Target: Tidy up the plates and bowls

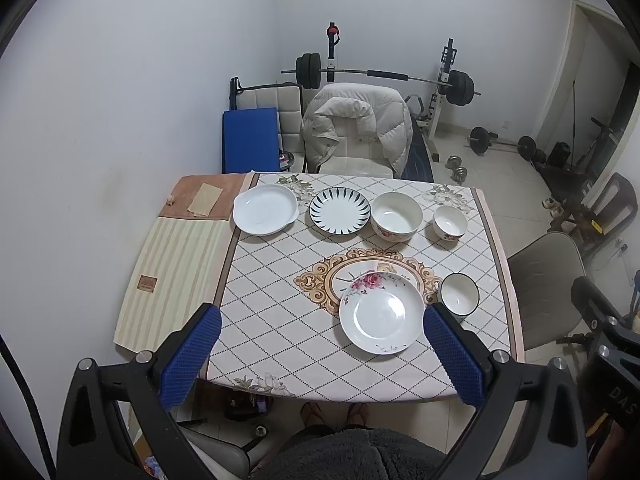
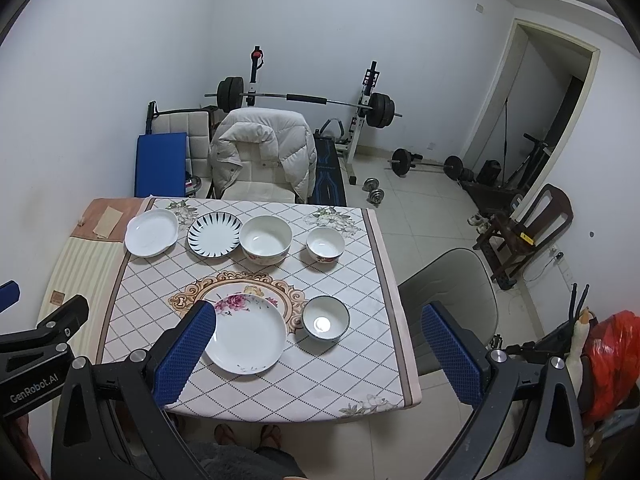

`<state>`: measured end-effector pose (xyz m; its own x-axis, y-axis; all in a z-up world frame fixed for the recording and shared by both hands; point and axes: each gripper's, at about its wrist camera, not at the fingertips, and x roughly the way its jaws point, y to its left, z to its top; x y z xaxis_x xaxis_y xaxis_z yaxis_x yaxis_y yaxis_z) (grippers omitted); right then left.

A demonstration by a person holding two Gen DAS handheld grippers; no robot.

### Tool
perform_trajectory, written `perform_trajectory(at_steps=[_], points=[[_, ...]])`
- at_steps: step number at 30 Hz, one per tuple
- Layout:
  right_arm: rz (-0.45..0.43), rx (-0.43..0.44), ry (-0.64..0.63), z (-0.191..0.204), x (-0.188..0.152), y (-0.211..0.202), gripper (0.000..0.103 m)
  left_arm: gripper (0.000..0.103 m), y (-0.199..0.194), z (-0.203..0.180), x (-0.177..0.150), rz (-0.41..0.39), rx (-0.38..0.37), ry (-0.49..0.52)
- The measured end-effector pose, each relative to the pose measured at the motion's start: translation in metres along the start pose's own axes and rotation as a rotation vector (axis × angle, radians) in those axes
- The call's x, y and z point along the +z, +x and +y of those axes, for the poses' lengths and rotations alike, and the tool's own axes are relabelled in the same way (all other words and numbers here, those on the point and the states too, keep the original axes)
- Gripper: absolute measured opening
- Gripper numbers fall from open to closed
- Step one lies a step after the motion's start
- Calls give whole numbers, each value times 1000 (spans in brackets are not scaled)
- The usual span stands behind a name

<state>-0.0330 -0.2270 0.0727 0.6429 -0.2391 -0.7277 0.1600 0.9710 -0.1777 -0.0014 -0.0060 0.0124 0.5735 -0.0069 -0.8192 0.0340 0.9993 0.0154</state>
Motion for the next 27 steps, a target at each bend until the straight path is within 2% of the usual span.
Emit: perform_trajectory(at_steps=[18, 27], points=[[-11, 5, 2, -8, 5, 0, 103, 103, -1, -5, 3, -18, -11, 11], [-25, 12, -1, -12, 19, -9, 103, 103, -2, -2, 2, -36, -11, 10]])
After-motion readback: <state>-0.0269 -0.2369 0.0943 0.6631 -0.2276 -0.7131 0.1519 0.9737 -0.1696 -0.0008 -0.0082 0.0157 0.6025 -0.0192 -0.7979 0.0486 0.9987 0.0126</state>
